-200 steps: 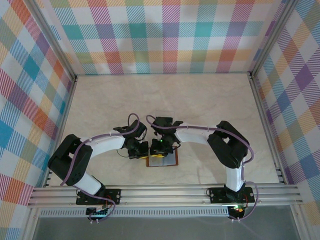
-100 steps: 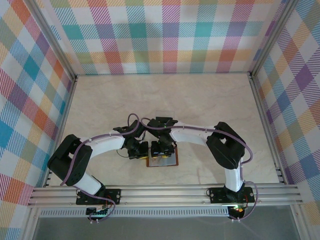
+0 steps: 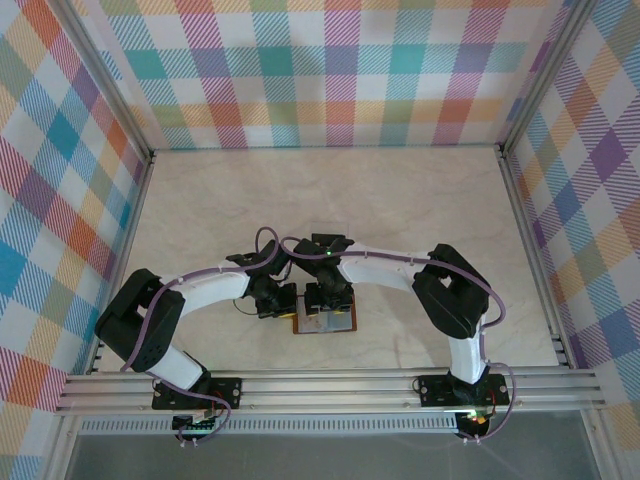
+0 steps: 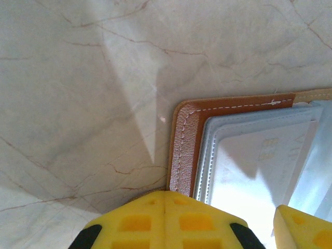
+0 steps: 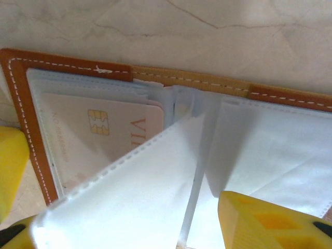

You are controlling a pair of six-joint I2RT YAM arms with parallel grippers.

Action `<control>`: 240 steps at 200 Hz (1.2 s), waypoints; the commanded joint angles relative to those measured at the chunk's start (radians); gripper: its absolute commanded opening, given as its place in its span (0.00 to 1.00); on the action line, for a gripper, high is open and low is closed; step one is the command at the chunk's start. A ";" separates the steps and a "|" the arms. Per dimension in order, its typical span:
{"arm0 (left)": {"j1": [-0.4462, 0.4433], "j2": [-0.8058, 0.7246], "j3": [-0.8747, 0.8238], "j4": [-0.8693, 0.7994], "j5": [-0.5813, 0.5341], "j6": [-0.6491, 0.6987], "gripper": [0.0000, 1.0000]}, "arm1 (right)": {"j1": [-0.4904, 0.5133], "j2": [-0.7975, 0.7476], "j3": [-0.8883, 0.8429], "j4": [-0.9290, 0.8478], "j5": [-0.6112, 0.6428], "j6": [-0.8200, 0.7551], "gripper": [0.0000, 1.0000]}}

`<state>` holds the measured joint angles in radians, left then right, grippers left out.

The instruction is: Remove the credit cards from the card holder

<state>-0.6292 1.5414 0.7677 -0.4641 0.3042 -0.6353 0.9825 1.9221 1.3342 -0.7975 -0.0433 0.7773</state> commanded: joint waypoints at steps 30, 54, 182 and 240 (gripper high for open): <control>0.003 -0.003 -0.013 -0.044 -0.006 0.013 0.06 | 0.007 -0.032 -0.006 -0.050 0.063 0.010 0.54; 0.003 0.004 -0.005 -0.048 -0.004 0.014 0.06 | 0.008 -0.065 -0.027 -0.076 0.108 0.013 0.54; 0.003 -0.017 0.045 -0.095 -0.020 0.012 0.06 | -0.007 -0.078 -0.111 -0.112 0.194 0.002 0.57; -0.014 -0.063 0.110 -0.126 -0.012 -0.011 0.06 | -0.018 -0.244 -0.156 -0.031 0.109 0.021 0.56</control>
<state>-0.6315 1.5066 0.8406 -0.5510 0.2943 -0.6353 0.9745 1.7473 1.1999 -0.8639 0.1184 0.7780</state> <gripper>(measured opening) 0.059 0.570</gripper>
